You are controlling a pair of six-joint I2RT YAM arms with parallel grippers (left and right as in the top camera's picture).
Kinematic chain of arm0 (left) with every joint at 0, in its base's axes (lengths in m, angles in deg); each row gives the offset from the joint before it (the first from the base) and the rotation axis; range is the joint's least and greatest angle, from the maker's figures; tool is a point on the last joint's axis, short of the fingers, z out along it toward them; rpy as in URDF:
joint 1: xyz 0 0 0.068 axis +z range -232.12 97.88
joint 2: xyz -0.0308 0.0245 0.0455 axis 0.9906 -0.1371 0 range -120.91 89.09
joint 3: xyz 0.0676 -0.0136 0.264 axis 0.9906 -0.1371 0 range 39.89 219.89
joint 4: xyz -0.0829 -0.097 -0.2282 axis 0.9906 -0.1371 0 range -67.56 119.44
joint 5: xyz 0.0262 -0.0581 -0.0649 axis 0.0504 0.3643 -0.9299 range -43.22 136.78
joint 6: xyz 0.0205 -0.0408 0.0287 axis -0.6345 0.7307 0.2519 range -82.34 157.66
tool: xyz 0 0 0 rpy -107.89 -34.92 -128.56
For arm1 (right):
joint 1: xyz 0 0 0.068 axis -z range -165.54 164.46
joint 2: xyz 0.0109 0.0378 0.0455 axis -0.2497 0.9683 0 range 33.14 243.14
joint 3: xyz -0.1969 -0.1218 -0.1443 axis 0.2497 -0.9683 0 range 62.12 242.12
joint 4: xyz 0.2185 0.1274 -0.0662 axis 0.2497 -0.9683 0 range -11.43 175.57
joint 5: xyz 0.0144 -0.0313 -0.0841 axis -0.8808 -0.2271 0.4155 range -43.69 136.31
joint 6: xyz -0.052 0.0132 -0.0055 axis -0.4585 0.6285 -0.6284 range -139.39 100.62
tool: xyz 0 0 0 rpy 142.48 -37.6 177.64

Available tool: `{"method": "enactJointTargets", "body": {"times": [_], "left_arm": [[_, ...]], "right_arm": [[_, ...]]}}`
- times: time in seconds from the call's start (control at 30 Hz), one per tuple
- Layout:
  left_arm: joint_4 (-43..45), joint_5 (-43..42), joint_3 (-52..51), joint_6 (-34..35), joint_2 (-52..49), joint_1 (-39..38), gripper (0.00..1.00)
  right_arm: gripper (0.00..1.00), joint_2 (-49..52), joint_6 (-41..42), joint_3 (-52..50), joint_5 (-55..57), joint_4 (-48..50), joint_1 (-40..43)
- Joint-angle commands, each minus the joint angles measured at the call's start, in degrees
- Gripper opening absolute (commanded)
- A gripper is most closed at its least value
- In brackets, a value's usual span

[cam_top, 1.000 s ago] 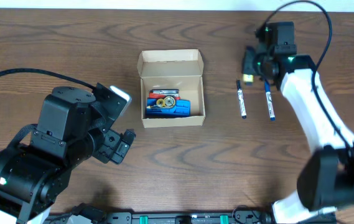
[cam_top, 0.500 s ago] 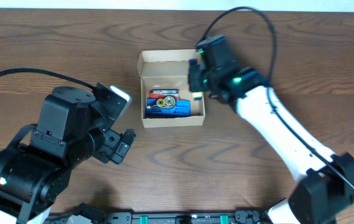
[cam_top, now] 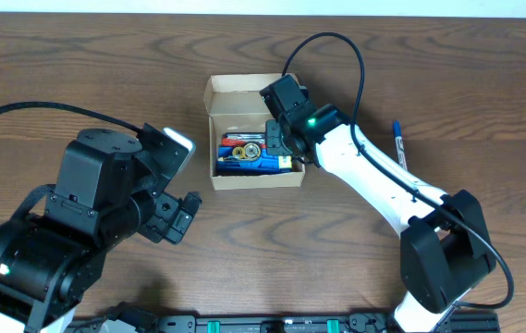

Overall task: Pack container
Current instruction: 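Lower the highlighter into the box and release it, then grasp the black marker with the right gripper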

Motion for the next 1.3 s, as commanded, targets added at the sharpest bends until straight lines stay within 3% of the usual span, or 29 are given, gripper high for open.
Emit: {"method": "enactJointTargets", "body": {"times": [0.0, 0.17, 0.27, 0.43, 0.63, 0.73, 0.93, 1.27], "left_arm": [[-0.2, -0.6, 0.0, -0.6, 0.0, 0.2, 0.95], [-0.2, -0.6, 0.0, -0.6, 0.0, 0.2, 0.95], [-0.2, -0.6, 0.0, -0.6, 0.0, 0.3, 0.95], [-0.2, -0.6, 0.0, -0.6, 0.0, 0.2, 0.95], [-0.2, -0.6, 0.0, -0.6, 0.0, 0.3, 0.95], [-0.2, -0.6, 0.0, -0.6, 0.0, 0.3, 0.95], [-0.2, -0.6, 0.0, -0.6, 0.0, 0.2, 0.95], [-0.2, -0.6, 0.0, -0.6, 0.0, 0.2, 0.95]], "right_arm": [[0.01, 0.0, 2.2, 0.3, 2.7, -0.9, 0.0], [0.06, 0.0, 2.2, 0.3, 2.7, -1.0, 0.0], [0.32, 0.0, 2.2, 0.3, 2.7, -1.0, 0.0], [0.47, -1.1, 2.2, 1.2, 2.2, -1.5, 0.0], [0.50, -7.4, -0.1, 5.1, 4.0, -4.3, 0.1], [0.57, -12.3, -2.7, 5.9, 8.6, -5.1, 0.8], [0.61, -18.3, -6.5, 5.8, 13.9, -8.1, 6.2], [0.60, -13.6, -13.9, 1.0, 9.0, -9.0, 19.3]]}}
